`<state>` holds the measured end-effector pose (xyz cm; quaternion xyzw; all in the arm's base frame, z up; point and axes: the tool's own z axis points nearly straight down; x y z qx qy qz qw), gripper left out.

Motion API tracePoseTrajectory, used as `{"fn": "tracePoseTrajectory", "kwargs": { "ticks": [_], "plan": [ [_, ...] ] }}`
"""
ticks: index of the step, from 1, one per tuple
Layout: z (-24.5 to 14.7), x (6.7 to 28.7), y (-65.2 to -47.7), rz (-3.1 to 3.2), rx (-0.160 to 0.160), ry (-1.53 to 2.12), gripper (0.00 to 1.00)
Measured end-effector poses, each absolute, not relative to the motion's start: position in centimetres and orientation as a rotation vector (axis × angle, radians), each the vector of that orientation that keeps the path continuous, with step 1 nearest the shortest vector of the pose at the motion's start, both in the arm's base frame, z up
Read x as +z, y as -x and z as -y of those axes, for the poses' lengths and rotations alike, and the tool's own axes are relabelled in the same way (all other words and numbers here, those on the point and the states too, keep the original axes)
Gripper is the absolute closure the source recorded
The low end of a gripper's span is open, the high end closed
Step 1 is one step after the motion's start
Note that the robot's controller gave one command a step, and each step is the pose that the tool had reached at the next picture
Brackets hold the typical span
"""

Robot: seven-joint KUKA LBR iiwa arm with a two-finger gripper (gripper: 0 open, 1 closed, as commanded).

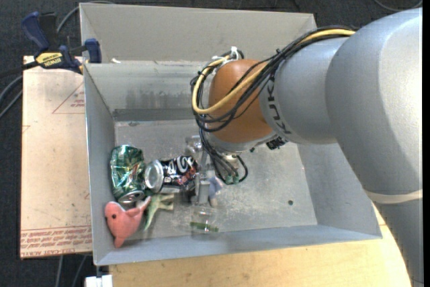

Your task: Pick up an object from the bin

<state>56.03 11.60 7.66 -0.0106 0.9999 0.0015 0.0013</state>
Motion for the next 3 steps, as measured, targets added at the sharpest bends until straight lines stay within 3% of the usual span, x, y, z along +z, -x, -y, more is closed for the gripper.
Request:
{"fn": "tracePoseTrajectory", "kwargs": {
  "ticks": [1, 2, 3],
  "plan": [
    [-12.7, 7.1, -56.7, -3.075, 0.008, 0.657, 1.00],
    [-12.7, 7.1, -56.7, -3.075, 0.008, 0.656, 1.00],
    [-12.8, 22.5, -55.3, -3.084, 0.010, 0.600, 1.00]
  ]
}}
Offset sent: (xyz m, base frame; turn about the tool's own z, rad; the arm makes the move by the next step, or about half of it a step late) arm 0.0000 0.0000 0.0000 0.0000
